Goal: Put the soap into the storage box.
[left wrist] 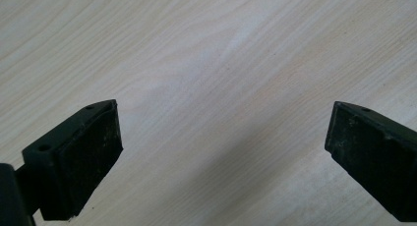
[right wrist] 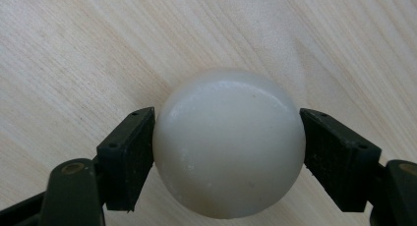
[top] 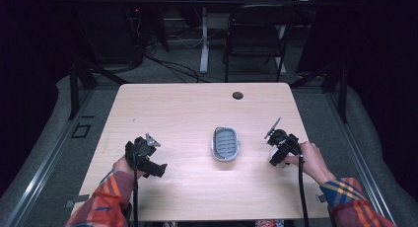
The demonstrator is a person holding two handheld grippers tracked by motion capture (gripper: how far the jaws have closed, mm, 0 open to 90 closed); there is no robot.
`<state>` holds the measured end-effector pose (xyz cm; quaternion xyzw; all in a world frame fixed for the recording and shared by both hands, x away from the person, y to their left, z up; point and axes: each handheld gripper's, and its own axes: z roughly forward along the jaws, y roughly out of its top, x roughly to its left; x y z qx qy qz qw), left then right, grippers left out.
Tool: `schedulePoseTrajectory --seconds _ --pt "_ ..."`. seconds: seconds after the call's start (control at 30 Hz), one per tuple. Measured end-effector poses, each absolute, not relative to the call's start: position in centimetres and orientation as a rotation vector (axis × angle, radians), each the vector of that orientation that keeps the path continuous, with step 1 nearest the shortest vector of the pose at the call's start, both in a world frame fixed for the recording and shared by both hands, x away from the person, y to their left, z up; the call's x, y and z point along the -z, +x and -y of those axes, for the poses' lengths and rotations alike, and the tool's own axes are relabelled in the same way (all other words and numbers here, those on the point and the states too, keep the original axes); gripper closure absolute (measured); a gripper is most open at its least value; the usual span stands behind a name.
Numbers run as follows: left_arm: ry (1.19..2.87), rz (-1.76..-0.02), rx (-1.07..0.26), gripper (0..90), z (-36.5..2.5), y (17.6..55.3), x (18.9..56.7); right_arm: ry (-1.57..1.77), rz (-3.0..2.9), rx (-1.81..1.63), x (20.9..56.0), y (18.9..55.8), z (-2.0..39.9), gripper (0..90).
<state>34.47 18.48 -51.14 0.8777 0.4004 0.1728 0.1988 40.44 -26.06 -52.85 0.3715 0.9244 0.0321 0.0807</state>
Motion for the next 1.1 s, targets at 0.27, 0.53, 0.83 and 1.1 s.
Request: schedulePoseTrajectory --seconds 0.27,0.53,0.83,1.1 --pt "2.455 -1.122 -0.481 0.8 -18.5 34.5 51.1 1.115 -2.740 -0.121 52.7 40.1 25.8 24.1" --pt "2.454 -1.125 -0.480 0.9 -18.5 34.5 51.2 1.092 -2.764 -0.129 52.5 40.0 25.6 24.1" --pt "2.455 -1.125 -0.479 0.9 -18.5 34.5 51.2 1.064 -2.773 -0.132 51.9 39.8 25.2 24.1" --pt "2.455 -1.127 -0.482 0.9 -18.4 34.5 51.2 1.052 -2.778 -0.109 51.6 39.8 25.0 24.1"
